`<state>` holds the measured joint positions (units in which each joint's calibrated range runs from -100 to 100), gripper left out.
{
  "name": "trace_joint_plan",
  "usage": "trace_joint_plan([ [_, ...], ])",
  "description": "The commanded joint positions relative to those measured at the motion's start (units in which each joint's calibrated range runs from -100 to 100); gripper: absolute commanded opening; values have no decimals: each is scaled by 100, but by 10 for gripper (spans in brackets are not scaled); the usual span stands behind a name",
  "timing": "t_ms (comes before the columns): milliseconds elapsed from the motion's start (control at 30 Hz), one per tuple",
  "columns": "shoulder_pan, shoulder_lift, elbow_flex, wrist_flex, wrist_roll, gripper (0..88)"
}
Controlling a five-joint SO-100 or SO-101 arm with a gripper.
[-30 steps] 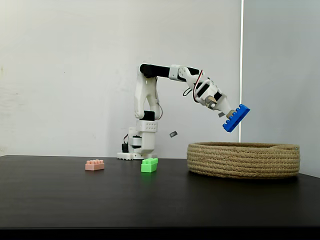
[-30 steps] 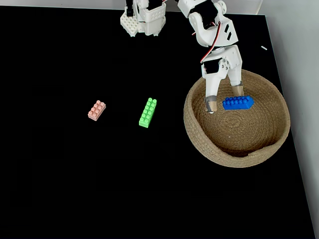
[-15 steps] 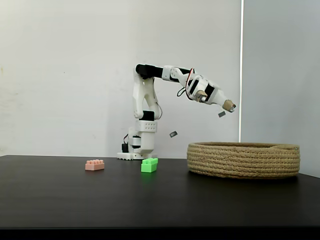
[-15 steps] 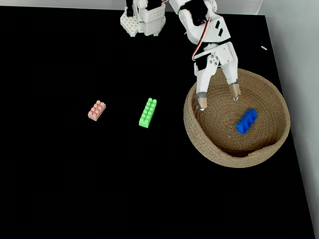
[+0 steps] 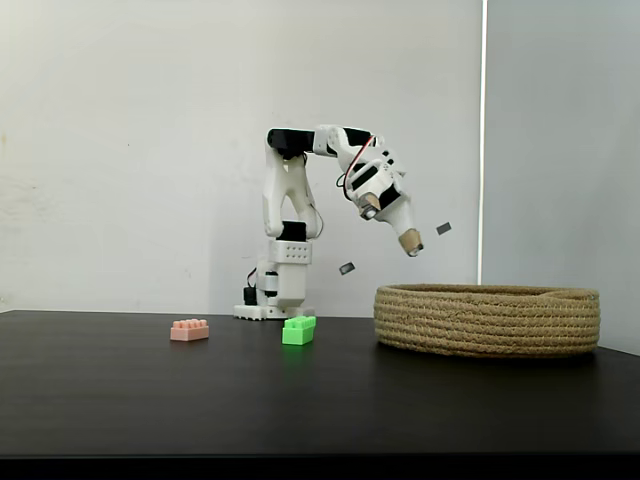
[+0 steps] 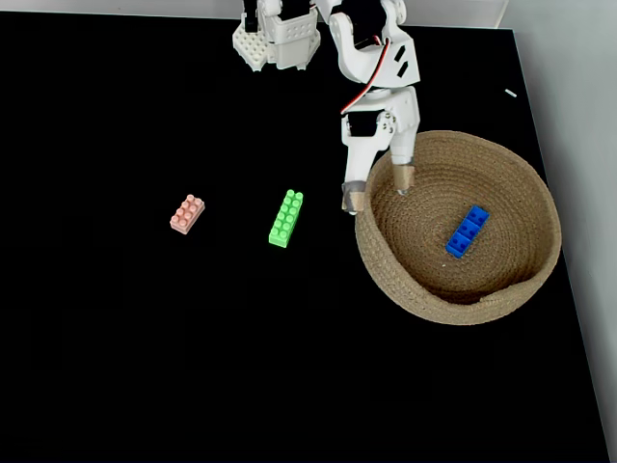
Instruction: Place the lego blocks in the tray
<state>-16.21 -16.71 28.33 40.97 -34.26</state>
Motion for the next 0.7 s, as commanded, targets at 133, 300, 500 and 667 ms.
trace_joint_plan([
  [133,969,-393,-1259,1264,1221,387],
  [300,1571,-212,-1588,1305,2291,370],
  [500,2264,-83,-1341,1330,3829,427],
  [667,2626,321,-1396,1922,4982,397],
])
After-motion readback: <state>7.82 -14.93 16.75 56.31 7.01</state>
